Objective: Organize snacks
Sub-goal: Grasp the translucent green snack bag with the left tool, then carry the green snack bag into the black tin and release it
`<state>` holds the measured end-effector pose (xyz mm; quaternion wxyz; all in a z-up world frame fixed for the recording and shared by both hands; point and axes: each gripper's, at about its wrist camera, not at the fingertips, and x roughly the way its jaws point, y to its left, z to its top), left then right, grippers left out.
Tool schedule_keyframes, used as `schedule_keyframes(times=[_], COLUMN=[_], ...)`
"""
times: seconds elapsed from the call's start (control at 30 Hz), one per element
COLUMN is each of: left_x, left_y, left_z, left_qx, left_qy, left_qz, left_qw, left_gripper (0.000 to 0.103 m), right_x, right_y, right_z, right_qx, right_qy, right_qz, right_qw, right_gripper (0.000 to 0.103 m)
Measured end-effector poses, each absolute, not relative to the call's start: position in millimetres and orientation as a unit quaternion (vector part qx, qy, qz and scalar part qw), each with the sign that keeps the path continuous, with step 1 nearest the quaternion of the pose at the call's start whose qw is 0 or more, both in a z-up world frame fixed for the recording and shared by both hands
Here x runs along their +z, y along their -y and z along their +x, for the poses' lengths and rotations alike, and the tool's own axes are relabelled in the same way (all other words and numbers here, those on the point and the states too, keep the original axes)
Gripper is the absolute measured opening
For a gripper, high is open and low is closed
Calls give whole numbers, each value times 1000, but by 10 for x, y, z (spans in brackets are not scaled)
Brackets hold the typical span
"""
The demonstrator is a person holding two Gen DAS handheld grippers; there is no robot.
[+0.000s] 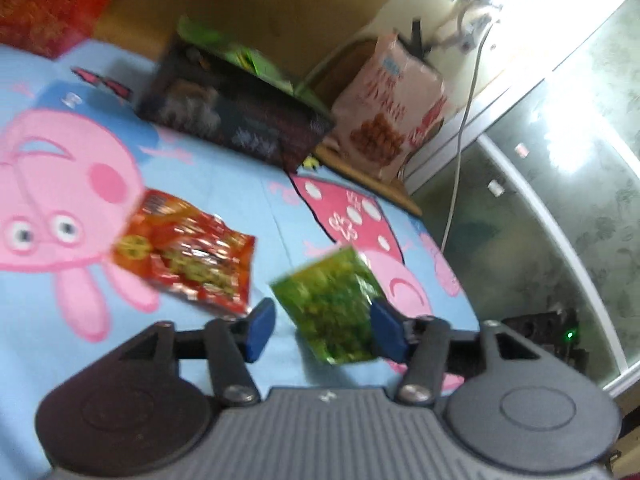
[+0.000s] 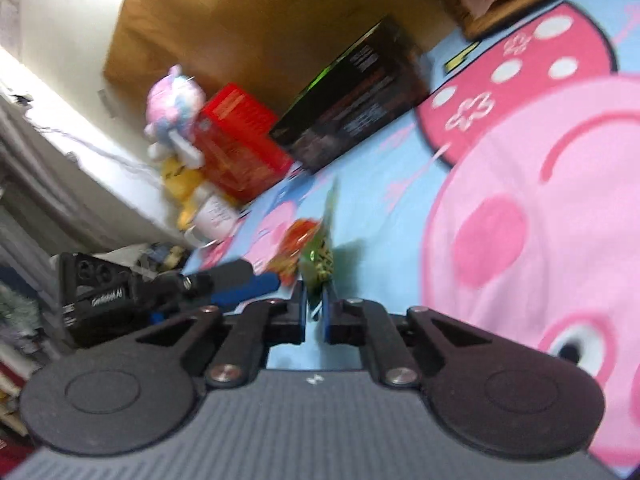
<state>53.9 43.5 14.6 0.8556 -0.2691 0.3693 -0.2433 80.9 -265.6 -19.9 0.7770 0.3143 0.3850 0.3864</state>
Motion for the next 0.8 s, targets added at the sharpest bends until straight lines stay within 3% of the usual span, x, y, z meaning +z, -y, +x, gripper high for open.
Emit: schedule_keyframes(times=[0.03, 0.1, 0.3, 0.4, 0.8], left_x=[156, 153, 76, 50, -83], left_y=[-521, -673, -1038, -1191, -1157], left_z=[465, 351, 108, 61, 181], left_qx=[-238, -225, -206, -194, -195], left_qy=[-361, -352, -331, -323, -345], left_qz=[-270, -279, -322, -339, -334], left_qw=[860, 865, 863, 862, 855], left_gripper=[64, 80, 89, 90, 87], right_x=[-186, -139, -39, -40, -116], right_y=[2635, 2538, 2111, 1931, 1904], right_z=[783, 734, 718, 740, 922], right_qx=[399, 420, 478, 508, 427], right_qy=[-387, -391, -403, -416, -427], right_qz=[313, 293, 271, 275, 204], right_qw=[770, 764, 732, 703, 770], right_gripper=[10, 10, 10, 10, 15])
